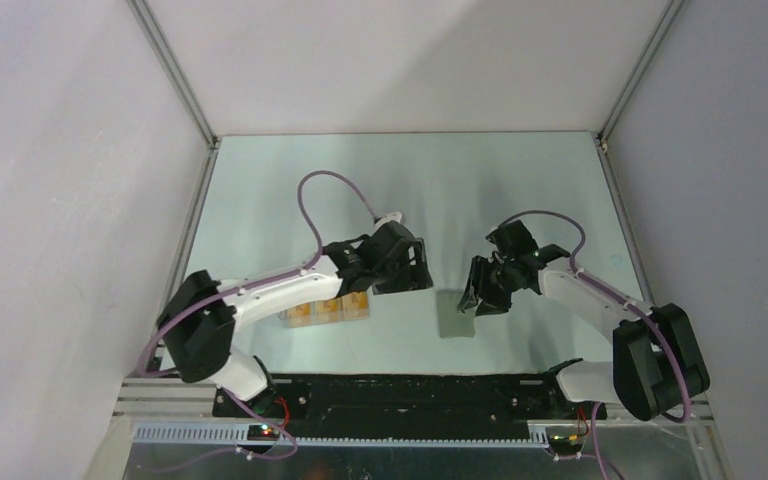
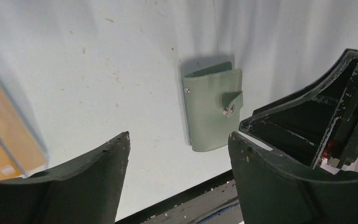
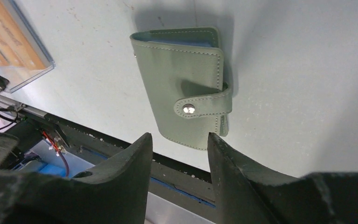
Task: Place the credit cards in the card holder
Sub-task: Reset both arms
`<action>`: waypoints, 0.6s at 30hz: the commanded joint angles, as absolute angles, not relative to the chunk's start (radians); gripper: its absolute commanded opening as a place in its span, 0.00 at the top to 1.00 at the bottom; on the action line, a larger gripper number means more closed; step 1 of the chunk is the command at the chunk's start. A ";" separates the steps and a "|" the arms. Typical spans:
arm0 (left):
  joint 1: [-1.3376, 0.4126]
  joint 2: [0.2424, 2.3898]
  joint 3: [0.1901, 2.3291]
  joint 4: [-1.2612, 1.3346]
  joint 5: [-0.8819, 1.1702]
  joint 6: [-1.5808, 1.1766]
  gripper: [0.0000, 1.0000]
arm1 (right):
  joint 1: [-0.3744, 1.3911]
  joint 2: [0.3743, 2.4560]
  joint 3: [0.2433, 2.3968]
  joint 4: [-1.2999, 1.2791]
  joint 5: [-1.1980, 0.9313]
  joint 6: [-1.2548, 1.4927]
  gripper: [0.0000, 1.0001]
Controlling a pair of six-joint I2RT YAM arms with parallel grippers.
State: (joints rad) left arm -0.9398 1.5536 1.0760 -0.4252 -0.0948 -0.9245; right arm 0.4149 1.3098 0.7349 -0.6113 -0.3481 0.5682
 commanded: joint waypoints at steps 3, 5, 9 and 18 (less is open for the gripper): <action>-0.872 1.403 1.009 -0.334 -0.141 -0.856 0.15 | 0.399 1.256 0.789 -0.641 -0.344 0.543 0.42; -0.854 1.360 0.976 -0.311 -0.163 -0.836 0.11 | 0.390 1.243 0.792 -0.639 -0.335 0.530 0.36; -0.803 1.243 0.891 -0.253 -0.232 -0.778 0.02 | 0.372 1.204 0.795 -0.617 -0.277 0.489 0.18; -0.495 0.991 0.699 -0.093 -0.270 -0.518 0.00 | 0.188 1.178 0.799 -0.394 -0.246 0.356 0.01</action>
State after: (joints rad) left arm -0.6235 1.0649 0.7166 -0.2012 -0.2073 -0.6930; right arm 0.2646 1.1927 0.7601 -0.5396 -0.2752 0.4351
